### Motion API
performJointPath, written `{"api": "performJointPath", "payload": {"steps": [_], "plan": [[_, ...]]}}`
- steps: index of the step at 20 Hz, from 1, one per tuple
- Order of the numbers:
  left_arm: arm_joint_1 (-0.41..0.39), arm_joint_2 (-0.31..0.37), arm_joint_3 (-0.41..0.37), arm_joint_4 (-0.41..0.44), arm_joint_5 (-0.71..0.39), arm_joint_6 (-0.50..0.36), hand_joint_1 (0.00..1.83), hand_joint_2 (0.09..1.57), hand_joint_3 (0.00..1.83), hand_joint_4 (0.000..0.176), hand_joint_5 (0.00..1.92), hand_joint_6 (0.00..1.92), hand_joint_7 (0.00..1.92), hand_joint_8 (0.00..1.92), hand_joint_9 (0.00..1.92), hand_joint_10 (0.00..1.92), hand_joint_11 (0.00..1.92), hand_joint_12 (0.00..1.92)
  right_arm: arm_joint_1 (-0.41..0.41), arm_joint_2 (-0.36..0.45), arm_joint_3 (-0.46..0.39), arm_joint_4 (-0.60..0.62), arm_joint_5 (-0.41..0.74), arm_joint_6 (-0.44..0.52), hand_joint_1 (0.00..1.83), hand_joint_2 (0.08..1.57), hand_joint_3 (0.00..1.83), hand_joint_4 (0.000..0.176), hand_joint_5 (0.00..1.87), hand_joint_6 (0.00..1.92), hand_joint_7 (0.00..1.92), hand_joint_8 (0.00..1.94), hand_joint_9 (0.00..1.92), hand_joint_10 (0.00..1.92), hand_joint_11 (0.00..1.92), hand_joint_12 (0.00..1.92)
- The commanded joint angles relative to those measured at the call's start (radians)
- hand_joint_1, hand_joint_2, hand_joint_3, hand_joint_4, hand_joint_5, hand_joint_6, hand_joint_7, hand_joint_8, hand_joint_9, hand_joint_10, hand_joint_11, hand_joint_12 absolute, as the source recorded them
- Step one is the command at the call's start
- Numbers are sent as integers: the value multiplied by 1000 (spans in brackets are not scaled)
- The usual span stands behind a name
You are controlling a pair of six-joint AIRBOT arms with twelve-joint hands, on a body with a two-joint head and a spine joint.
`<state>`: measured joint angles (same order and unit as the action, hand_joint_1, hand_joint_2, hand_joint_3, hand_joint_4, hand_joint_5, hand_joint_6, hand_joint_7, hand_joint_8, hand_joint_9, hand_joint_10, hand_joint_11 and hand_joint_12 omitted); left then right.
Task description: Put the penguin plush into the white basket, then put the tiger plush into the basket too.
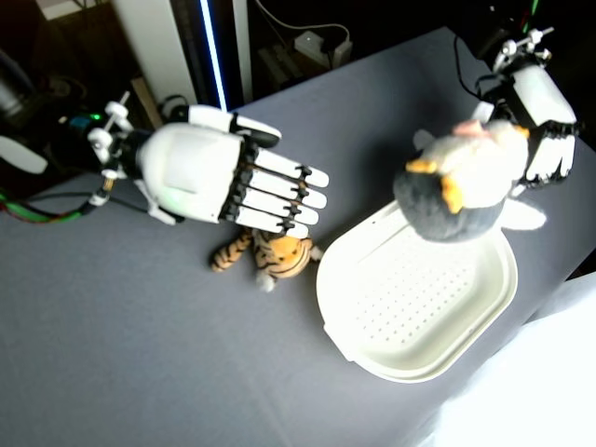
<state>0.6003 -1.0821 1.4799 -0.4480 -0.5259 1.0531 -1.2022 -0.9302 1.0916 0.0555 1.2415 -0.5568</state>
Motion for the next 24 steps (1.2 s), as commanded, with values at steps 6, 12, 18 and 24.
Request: {"api": "performJointPath", "payload": {"steps": [6,12,18,24], "plan": [[-25,10,-16,-5,-72,38,1081,910,0,64,444,84,620,92,579,23,43,1012,5,4,3,11,120,8,166,1425,0,14,447,1,395,1,460,1,565,26],[-16,63,-110,66,-169,38,807,829,0,176,0,0,37,0,114,0,0,508,5,59,-19,34,233,9,525,1338,0,41,367,0,332,0,328,0,366,0],[90,187,-324,178,-430,8,780,764,0,176,0,0,0,0,0,0,0,154,-116,136,-114,9,384,-6,669,1215,0,157,282,0,323,2,367,11,441,34],[335,345,-557,234,-735,-26,838,712,0,176,0,0,0,0,0,0,0,0,-198,171,-157,-68,254,-16,785,1111,0,174,234,0,286,0,440,0,489,103]]}}
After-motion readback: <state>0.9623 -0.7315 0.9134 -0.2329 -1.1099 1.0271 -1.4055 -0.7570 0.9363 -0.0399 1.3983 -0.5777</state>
